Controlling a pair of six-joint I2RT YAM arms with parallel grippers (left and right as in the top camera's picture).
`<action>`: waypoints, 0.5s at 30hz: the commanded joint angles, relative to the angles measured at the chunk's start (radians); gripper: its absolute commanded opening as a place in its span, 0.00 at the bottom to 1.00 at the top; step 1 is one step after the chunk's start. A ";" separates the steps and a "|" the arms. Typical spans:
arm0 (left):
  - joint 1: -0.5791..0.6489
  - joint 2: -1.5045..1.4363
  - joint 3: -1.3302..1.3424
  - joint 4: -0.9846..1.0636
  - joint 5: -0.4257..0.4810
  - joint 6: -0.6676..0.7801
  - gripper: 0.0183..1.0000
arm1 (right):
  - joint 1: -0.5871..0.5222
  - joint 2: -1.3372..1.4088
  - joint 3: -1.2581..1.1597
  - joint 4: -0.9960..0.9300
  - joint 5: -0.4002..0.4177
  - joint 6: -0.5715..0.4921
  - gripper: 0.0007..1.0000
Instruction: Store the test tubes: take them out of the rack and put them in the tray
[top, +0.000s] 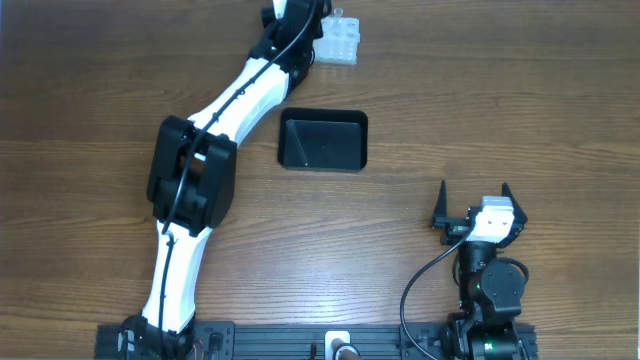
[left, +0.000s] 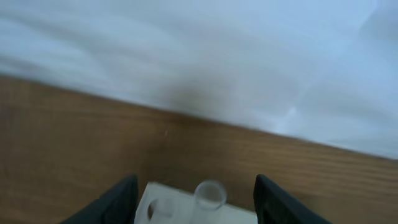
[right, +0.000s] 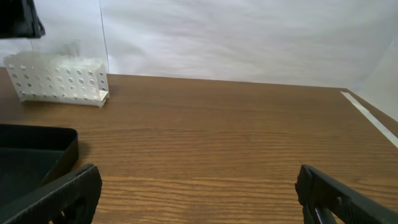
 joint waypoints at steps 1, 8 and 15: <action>0.007 0.032 0.024 0.000 0.019 0.042 0.58 | -0.006 -0.003 -0.005 -0.003 0.009 -0.001 0.99; 0.007 0.052 0.029 0.008 0.026 0.045 0.58 | -0.006 -0.003 -0.005 -0.003 0.009 -0.001 0.99; 0.010 0.081 0.064 0.007 0.033 0.045 0.57 | -0.006 -0.003 -0.005 -0.003 0.009 -0.001 0.99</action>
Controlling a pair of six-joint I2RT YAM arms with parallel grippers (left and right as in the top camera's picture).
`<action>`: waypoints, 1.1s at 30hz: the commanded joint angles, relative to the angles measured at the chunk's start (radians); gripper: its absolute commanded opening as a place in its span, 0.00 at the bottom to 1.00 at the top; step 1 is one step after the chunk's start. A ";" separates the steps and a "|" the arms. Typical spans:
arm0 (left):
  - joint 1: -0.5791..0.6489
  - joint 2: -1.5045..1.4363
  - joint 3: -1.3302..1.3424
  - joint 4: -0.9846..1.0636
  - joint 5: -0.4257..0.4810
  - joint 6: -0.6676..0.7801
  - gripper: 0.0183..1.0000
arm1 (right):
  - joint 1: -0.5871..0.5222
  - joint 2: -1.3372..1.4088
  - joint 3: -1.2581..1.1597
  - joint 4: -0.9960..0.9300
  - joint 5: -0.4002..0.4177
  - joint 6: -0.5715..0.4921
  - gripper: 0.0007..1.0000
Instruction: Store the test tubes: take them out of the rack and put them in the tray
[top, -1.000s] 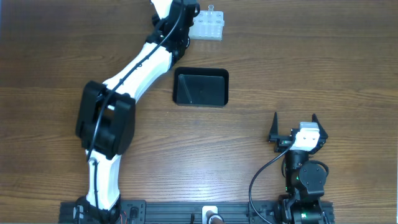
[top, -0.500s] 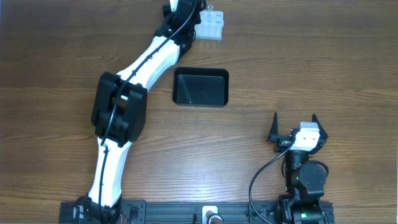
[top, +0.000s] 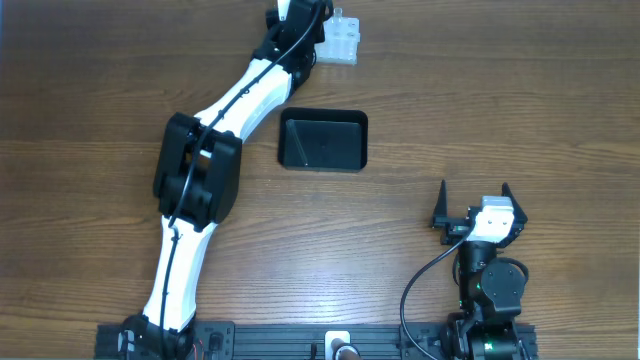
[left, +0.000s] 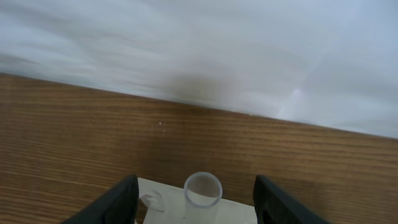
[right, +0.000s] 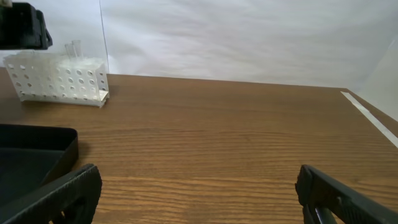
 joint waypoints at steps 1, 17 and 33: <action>0.011 0.027 0.041 0.003 0.010 0.015 0.57 | -0.006 -0.003 -0.005 -0.003 0.009 -0.002 0.99; 0.016 0.040 0.041 0.005 0.019 0.015 0.28 | -0.006 -0.003 -0.005 -0.003 0.009 -0.002 0.99; 0.016 0.040 0.041 0.016 0.022 0.015 0.05 | -0.006 -0.003 -0.005 -0.003 0.009 -0.002 0.99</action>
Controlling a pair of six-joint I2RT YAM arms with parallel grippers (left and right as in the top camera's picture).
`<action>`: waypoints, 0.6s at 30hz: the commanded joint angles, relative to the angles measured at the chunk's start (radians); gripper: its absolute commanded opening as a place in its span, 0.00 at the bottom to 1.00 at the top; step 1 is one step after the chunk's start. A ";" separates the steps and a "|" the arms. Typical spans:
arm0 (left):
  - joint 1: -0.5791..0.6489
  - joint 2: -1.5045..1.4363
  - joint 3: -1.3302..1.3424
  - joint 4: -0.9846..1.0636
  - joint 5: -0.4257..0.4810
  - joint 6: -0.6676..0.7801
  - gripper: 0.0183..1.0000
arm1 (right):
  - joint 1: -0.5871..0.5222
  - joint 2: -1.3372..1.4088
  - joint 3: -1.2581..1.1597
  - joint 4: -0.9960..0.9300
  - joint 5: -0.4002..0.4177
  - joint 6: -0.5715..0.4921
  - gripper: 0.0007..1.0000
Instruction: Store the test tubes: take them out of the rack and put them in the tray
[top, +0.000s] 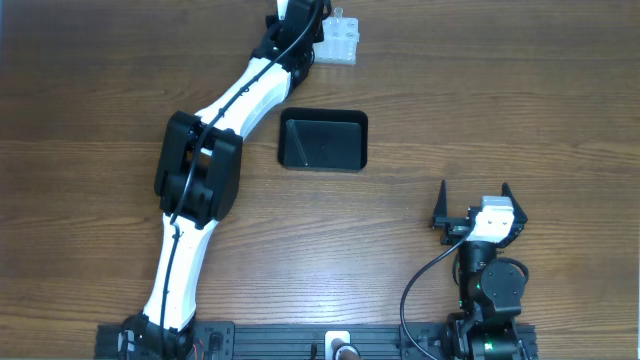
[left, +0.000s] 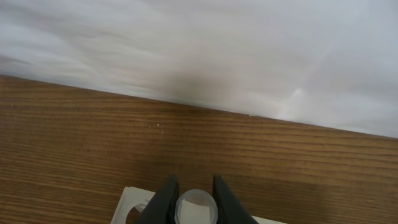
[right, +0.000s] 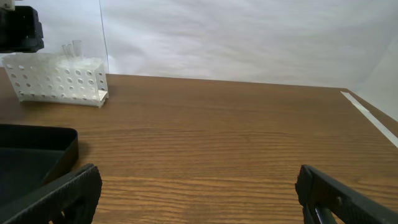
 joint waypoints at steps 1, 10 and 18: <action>0.006 0.022 0.022 0.016 0.003 0.008 0.03 | -0.006 -0.003 -0.005 -0.003 0.009 -0.001 0.99; 0.014 0.003 0.070 0.022 -0.003 0.035 0.02 | -0.006 -0.003 -0.005 -0.003 0.009 -0.001 0.99; 0.018 -0.114 0.092 -0.003 -0.017 0.087 0.02 | -0.006 -0.003 -0.005 -0.003 0.009 -0.001 0.99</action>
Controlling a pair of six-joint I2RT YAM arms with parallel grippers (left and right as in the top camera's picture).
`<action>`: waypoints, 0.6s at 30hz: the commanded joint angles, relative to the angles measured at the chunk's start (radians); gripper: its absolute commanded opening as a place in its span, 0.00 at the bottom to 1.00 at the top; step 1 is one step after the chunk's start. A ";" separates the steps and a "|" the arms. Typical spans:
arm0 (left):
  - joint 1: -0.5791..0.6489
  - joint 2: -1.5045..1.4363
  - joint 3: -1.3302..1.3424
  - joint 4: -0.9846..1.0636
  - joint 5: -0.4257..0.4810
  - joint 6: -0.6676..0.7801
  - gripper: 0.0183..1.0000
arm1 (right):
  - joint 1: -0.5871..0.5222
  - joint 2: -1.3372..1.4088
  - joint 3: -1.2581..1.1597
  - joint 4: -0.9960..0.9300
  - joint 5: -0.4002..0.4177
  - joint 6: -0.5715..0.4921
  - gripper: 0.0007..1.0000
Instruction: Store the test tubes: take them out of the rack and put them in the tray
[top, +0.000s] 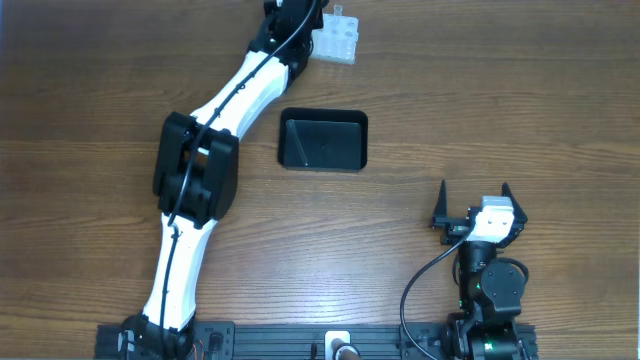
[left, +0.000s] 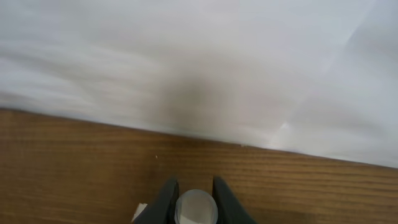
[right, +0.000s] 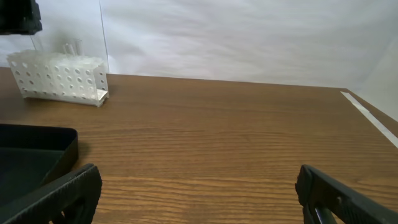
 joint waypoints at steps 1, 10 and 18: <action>0.009 -0.125 0.029 -0.030 -0.016 0.040 0.02 | -0.006 -0.003 -0.005 -0.003 0.009 -0.002 0.99; -0.001 -0.284 0.029 -0.369 0.003 -0.053 0.02 | -0.006 -0.003 -0.005 -0.003 0.009 -0.002 0.99; -0.021 -0.300 0.028 -0.584 0.091 -0.265 0.02 | -0.006 -0.003 -0.005 -0.003 0.009 -0.002 0.99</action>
